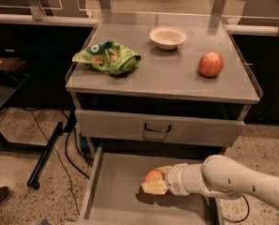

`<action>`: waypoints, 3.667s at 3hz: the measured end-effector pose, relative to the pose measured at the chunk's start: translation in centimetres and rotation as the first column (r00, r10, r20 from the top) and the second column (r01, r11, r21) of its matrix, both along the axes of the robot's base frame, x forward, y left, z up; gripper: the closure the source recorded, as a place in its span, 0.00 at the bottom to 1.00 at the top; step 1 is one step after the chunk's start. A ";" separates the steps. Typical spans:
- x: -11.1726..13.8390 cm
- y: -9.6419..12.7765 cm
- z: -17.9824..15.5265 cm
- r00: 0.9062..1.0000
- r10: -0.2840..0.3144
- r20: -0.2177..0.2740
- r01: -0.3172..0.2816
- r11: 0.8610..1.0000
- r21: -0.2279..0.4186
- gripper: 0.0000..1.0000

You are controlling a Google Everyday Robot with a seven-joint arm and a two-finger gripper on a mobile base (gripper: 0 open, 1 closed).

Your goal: Pick orange from middle drawer and place on counter

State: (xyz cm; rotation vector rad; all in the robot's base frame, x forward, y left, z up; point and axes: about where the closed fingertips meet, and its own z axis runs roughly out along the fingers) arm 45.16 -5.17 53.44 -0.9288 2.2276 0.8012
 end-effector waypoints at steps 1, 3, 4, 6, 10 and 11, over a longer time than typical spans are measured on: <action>0.0 0.0 0.0 1.000 -0.001 0.001 0.001 1.000 -0.001 1.00; 2.9 -0.1 4.0 0.999 -0.054 0.003 0.054 0.998 -0.036 1.00; 3.4 -0.1 7.5 0.998 -0.049 0.025 0.051 0.994 -0.096 1.00; 3.5 0.0 7.9 0.998 -0.048 0.033 0.051 0.994 -0.097 1.00; 4.5 -2.6 19.4 0.997 -0.014 0.073 0.027 0.982 -0.185 1.00; 4.7 -2.8 20.3 0.997 -0.035 0.067 0.046 0.986 -0.161 1.00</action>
Offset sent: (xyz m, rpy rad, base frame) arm 0.0292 -0.0045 0.0206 -0.0175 0.0178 -0.0921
